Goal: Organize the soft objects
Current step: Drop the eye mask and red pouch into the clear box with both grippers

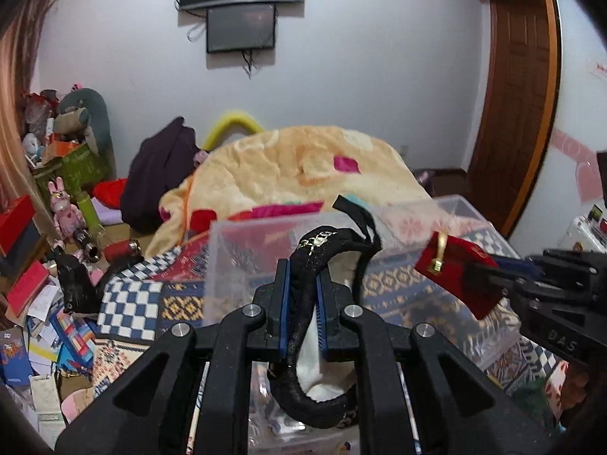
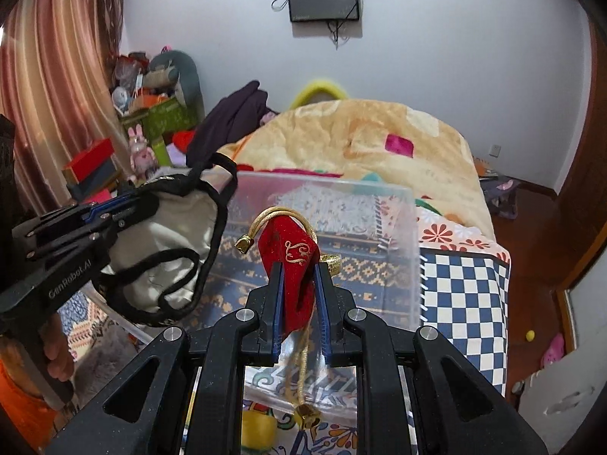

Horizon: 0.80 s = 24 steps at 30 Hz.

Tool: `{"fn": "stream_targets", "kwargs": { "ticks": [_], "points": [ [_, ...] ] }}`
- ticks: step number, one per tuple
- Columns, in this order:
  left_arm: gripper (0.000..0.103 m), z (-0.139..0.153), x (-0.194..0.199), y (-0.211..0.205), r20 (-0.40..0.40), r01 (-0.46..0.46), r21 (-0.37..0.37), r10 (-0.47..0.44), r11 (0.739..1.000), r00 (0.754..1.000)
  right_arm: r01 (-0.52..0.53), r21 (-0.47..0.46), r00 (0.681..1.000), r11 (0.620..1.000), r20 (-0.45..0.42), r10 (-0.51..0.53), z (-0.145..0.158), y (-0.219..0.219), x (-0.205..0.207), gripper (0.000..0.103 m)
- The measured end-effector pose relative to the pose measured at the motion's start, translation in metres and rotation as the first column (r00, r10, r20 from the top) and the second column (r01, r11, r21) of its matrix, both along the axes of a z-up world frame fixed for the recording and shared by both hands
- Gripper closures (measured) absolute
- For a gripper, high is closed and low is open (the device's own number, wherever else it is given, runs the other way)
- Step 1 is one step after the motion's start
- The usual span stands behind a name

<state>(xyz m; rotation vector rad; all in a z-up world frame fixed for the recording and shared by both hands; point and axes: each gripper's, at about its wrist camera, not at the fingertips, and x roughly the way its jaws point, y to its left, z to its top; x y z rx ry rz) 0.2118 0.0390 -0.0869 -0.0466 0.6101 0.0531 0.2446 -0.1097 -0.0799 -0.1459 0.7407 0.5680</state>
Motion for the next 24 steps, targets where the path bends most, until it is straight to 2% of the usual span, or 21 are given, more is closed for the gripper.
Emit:
{"fn": "stream_targets", "kwargs": {
  "ticks": [4, 7, 9, 11, 16, 20, 24],
  "points": [
    [0.092, -0.004, 0.001, -0.003, -0.024, 0.005, 0.015, -0.005, 1.0, 1.0, -0.028, -0.051, 1.0, 0.998, -0.012, 0.027, -0.003, 0.009, -0.002, 0.089],
    [0.092, -0.005, 0.001, 0.001, -0.042, 0.003, -0.007, -0.004, 1.0, 0.999, -0.049, -0.084, 0.999, 0.995, -0.015, 0.048, -0.002, 0.014, -0.002, 0.086],
    [0.089, -0.005, 0.0, 0.004, -0.057, -0.005, -0.02, 0.004, 1.0, 0.998, -0.059, -0.099, 0.998, 0.993, -0.018, 0.058, -0.001, 0.015, -0.006, 0.08],
    [0.084, -0.005, -0.002, 0.007, -0.061, -0.008, -0.033, 0.006, 0.999, 0.998, -0.066, -0.083, 0.998, 0.994, -0.014, 0.065, 0.001, 0.013, -0.01, 0.071],
    [0.077, -0.001, -0.017, 0.007, -0.043, 0.007, -0.03, -0.008, 1.0, 0.999, -0.063, -0.047, 0.998, 0.997, 0.019, 0.064, 0.01, 0.003, -0.029, 0.07],
    [0.065, 0.005, -0.034, 0.002, -0.011, 0.024, -0.017, -0.024, 1.0, 1.0, -0.048, -0.039, 0.996, 0.998, 0.074, 0.051, 0.022, -0.002, -0.041, 0.061],
    [0.059, 0.015, -0.053, 0.0, 0.019, 0.045, -0.024, -0.045, 0.999, 0.999, -0.038, -0.02, 0.991, 0.999, 0.127, 0.04, 0.033, -0.011, -0.057, 0.054]
  ]
}}
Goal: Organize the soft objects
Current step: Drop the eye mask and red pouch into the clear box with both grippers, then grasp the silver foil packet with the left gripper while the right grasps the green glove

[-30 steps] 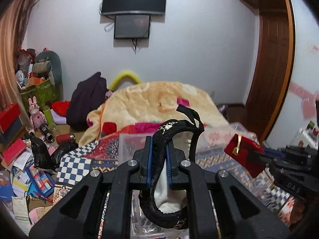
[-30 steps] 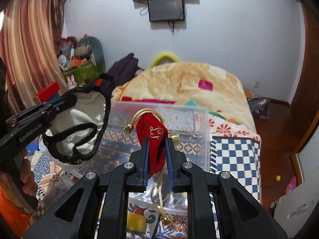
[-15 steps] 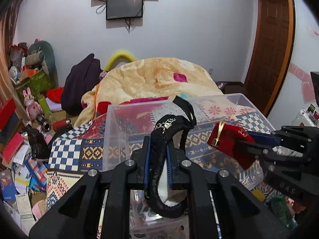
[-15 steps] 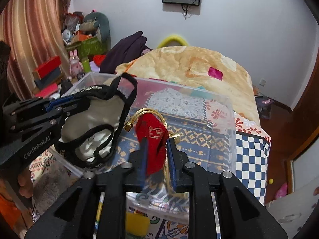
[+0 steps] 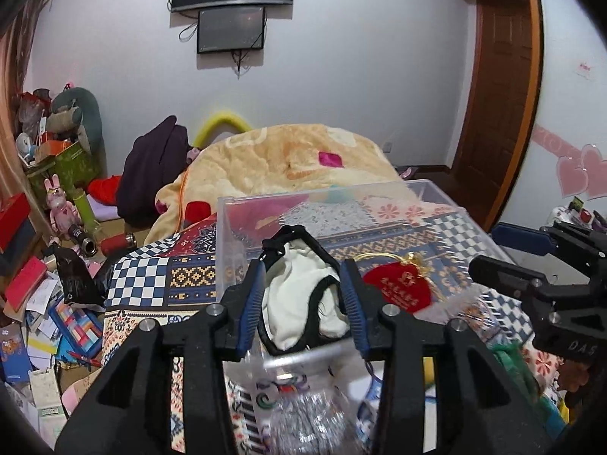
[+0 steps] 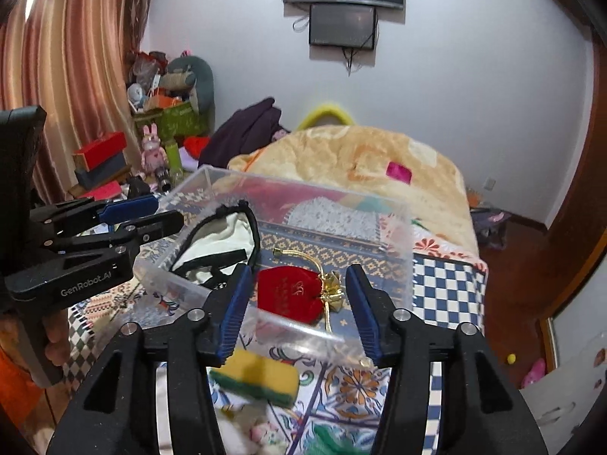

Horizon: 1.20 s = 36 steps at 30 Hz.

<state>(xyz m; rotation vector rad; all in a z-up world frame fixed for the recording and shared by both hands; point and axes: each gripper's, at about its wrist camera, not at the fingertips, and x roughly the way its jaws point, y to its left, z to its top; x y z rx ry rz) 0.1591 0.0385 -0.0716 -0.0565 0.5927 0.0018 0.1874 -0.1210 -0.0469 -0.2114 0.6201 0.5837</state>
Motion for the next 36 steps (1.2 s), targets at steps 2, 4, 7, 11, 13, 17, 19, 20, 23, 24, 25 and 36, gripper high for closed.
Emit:
{"fn": "stream_targets", "kwargs": {
  "ticks": [2, 4, 7, 11, 13, 17, 19, 20, 23, 24, 25, 36],
  "points": [
    [0.05, 0.005, -0.013, 0.0, 0.019, 0.011, -0.01, -0.01, 1.0, 1.0, -0.001, 0.007, 1.0, 1.0, 0.009, 0.001, 0.003, -0.004, -0.007, 0.052],
    [0.041, 0.009, -0.023, 0.0, 0.03, 0.025, -0.025, -0.024, 0.999, 0.999, 0.006, 0.019, 1.0, 1.0, 0.022, -0.006, 0.004, -0.008, -0.014, 0.048],
    [0.032, 0.012, -0.041, 0.001, 0.054, 0.023, -0.021, -0.022, 1.0, 0.998, 0.024, 0.036, 0.999, 0.999, 0.037, -0.026, 0.001, -0.015, -0.026, 0.041],
    [0.025, 0.009, -0.058, 0.003, 0.062, 0.018, -0.024, -0.017, 1.0, 0.998, 0.042, 0.048, 0.999, 0.998, 0.021, -0.043, -0.007, -0.025, -0.034, 0.04],
    [0.024, 0.005, -0.062, 0.004, 0.053, 0.02, -0.027, -0.019, 0.999, 0.998, 0.055, 0.05, 0.998, 0.997, 0.003, -0.056, -0.013, -0.03, -0.036, 0.04],
    [0.024, -0.007, -0.07, 0.002, 0.038, 0.017, -0.003, -0.017, 1.0, 0.999, 0.078, 0.045, 0.996, 0.996, -0.047, -0.076, -0.027, -0.041, -0.04, 0.04],
    [0.024, -0.016, -0.074, 0.002, 0.023, 0.014, 0.001, -0.014, 1.0, 1.0, 0.088, 0.043, 0.993, 0.995, -0.081, -0.085, -0.037, -0.046, -0.042, 0.04],
    [0.024, -0.021, -0.076, 0.002, 0.01, 0.017, -0.004, -0.017, 1.0, 1.0, 0.089, 0.042, 0.992, 0.995, -0.092, -0.085, -0.04, -0.049, -0.045, 0.04],
    [0.024, -0.033, -0.081, 0.001, -0.018, 0.023, -0.011, -0.023, 1.0, 1.0, 0.085, 0.042, 0.986, 0.996, -0.144, -0.078, -0.053, -0.052, -0.051, 0.04],
    [0.024, -0.039, -0.083, -0.001, -0.029, 0.031, -0.004, -0.031, 1.0, 0.999, 0.085, 0.038, 0.984, 0.996, -0.159, -0.078, -0.058, -0.053, -0.053, 0.04],
    [0.024, -0.043, -0.084, -0.002, -0.036, 0.036, 0.004, -0.036, 0.999, 0.999, 0.086, 0.032, 0.982, 0.996, -0.169, -0.08, -0.061, -0.053, -0.055, 0.04],
    [0.025, -0.073, -0.094, -0.01, -0.095, 0.062, 0.009, -0.061, 0.998, 0.994, 0.111, 0.067, 0.969, 0.992, -0.228, -0.093, -0.081, -0.075, -0.069, 0.04]
  ]
}}
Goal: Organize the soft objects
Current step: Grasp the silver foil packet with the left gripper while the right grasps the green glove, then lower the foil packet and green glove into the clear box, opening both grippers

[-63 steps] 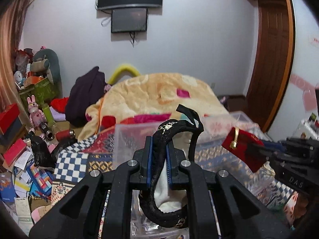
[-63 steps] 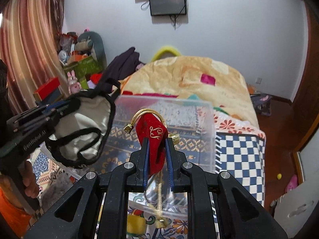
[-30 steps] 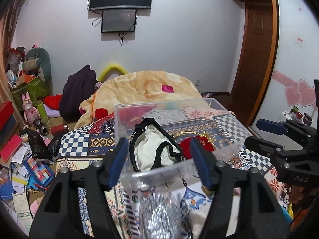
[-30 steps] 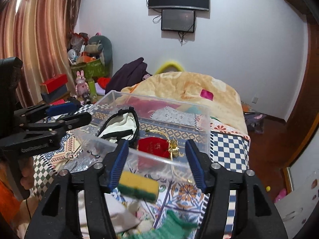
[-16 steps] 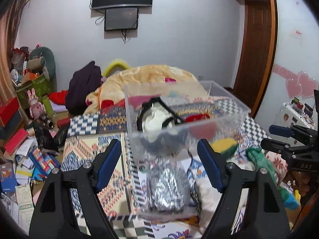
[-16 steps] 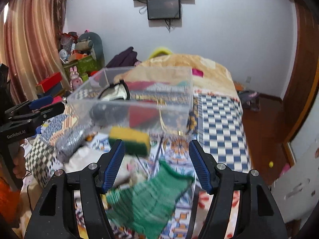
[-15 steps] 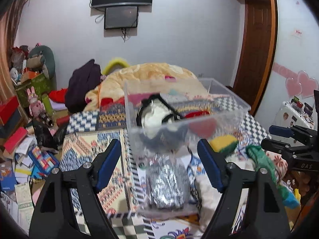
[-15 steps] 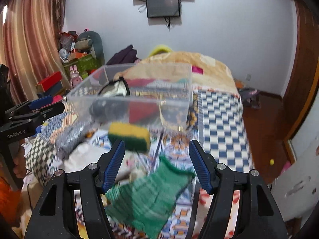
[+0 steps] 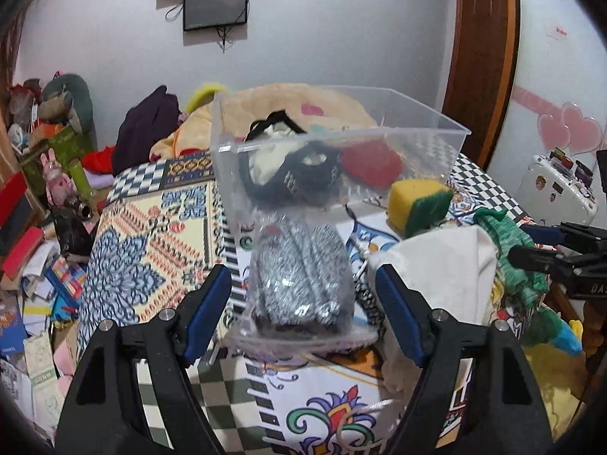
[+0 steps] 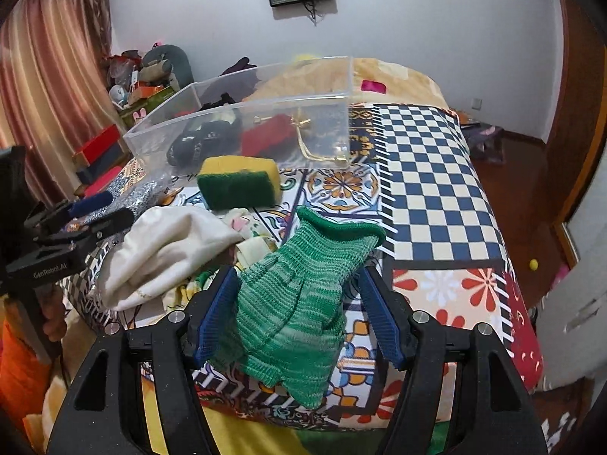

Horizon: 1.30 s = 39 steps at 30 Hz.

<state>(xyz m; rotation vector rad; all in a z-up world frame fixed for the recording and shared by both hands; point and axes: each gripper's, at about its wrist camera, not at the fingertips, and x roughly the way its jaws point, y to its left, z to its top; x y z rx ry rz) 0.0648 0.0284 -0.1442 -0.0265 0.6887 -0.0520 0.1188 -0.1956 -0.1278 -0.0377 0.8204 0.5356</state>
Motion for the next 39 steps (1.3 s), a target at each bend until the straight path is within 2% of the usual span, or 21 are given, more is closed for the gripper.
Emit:
{"fn": "stream_targets", "kwargs": {
  "ticks": [1, 5, 8, 14, 17, 26, 32, 39],
  "points": [
    [0.025, -0.001, -0.001, 0.001, -0.003, -0.003, -0.004, 0.003, 1.0, 1.0, 0.003, 0.003, 1.0, 1.0, 0.003, -0.003, 0.001, -0.002, -0.001, 0.043],
    [0.04, -0.004, -0.002, 0.007, -0.008, -0.011, -0.034, 0.01, 0.999, 1.0, -0.002, 0.018, 1.0, 1.0, -0.008, 0.002, -0.001, -0.004, -0.002, 0.062],
    [0.049, -0.005, -0.001, 0.01, -0.008, -0.002, -0.062, 0.001, 0.998, 1.0, -0.002, 0.033, 1.0, 0.999, -0.008, 0.002, -0.004, -0.003, -0.003, 0.072],
    [0.063, -0.008, -0.002, 0.007, -0.001, 0.0, -0.058, 0.0, 0.998, 1.0, 0.002, 0.053, 1.0, 0.999, -0.005, -0.002, -0.005, -0.004, -0.004, 0.089],
    [0.066, -0.004, -0.006, 0.003, 0.015, 0.007, -0.043, -0.007, 0.999, 1.0, -0.012, 0.061, 1.0, 0.998, -0.007, 0.013, -0.002, 0.0, -0.003, 0.092],
    [0.067, 0.015, -0.015, 0.001, 0.062, 0.018, -0.042, -0.016, 0.999, 0.998, -0.01, 0.078, 0.999, 0.997, 0.038, 0.008, 0.014, -0.005, -0.006, 0.093],
    [0.066, 0.038, -0.019, 0.007, 0.115, -0.005, -0.037, 0.009, 0.999, 0.993, -0.011, 0.078, 0.992, 0.997, 0.128, 0.001, 0.046, -0.006, -0.002, 0.093],
    [0.066, 0.067, -0.009, 0.014, 0.175, -0.032, -0.016, 0.035, 0.999, 0.984, -0.038, 0.093, 0.973, 0.995, 0.231, 0.015, 0.078, 0.014, 0.018, 0.093]
  ]
}}
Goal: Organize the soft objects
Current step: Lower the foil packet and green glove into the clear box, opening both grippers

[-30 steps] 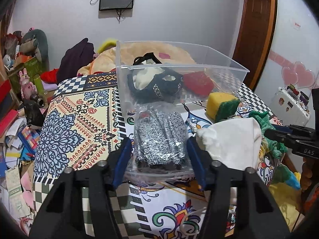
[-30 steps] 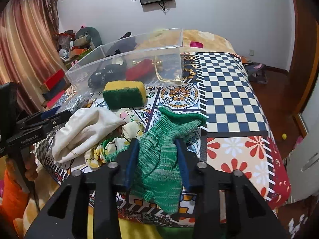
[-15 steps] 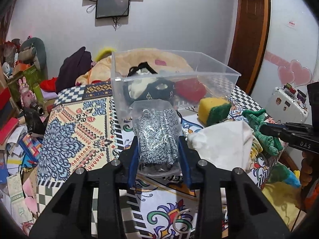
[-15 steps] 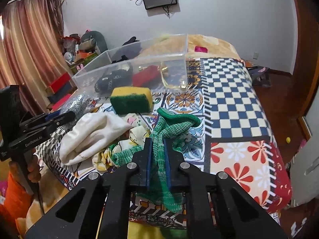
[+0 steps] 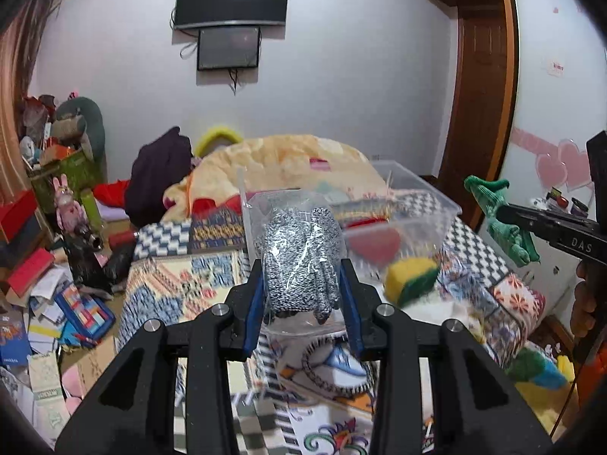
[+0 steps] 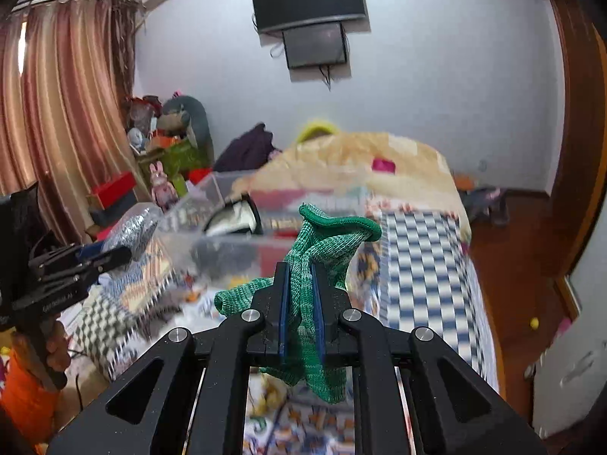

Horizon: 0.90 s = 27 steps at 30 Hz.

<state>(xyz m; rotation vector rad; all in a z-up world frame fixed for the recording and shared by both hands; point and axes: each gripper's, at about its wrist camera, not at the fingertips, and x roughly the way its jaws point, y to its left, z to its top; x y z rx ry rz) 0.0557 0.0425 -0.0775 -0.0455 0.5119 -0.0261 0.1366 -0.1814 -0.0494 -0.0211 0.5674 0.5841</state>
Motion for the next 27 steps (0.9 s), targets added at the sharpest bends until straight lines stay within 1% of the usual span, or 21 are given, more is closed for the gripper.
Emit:
{"fn": "stream_targets", "kwargs": {
  "ticks": [4, 8, 11, 15, 19, 27],
  "points": [
    [0.066, 0.01, 0.013, 0.003, 0.019, -0.017, 0.014, 0.016, 1.0, 1.0, -0.02, 0.012, 0.999, 1.0, 0.04, 0.02, 0.013, 0.017, 0.011, 0.093],
    [0.066, 0.013, 0.033, 0.008, 0.016, -0.024, 0.018, 0.024, 1.0, 1.0, -0.035, 0.014, 0.998, 0.999, 0.06, 0.034, 0.02, 0.032, 0.021, 0.093],
    [0.066, 0.013, 0.052, 0.013, 0.002, -0.032, 0.003, 0.032, 0.999, 0.999, -0.045, 0.002, 0.997, 0.999, 0.064, 0.045, 0.022, 0.045, 0.032, 0.093],
    [0.066, 0.011, 0.072, 0.019, -0.025, -0.03, -0.028, 0.029, 0.999, 0.999, -0.063, -0.02, 0.997, 0.998, 0.038, 0.064, 0.017, 0.063, 0.049, 0.093],
    [0.066, 0.003, 0.094, 0.015, -0.055, -0.027, 0.008, 0.027, 1.0, 0.998, -0.085, -0.028, 0.996, 0.996, -0.022, 0.085, 0.009, 0.077, 0.068, 0.093],
    [0.066, -0.015, 0.121, 0.008, -0.122, 0.001, 0.006, -0.001, 1.0, 0.992, -0.106, -0.125, 0.991, 0.986, -0.094, 0.094, -0.017, 0.104, 0.089, 0.093]
  ]
}}
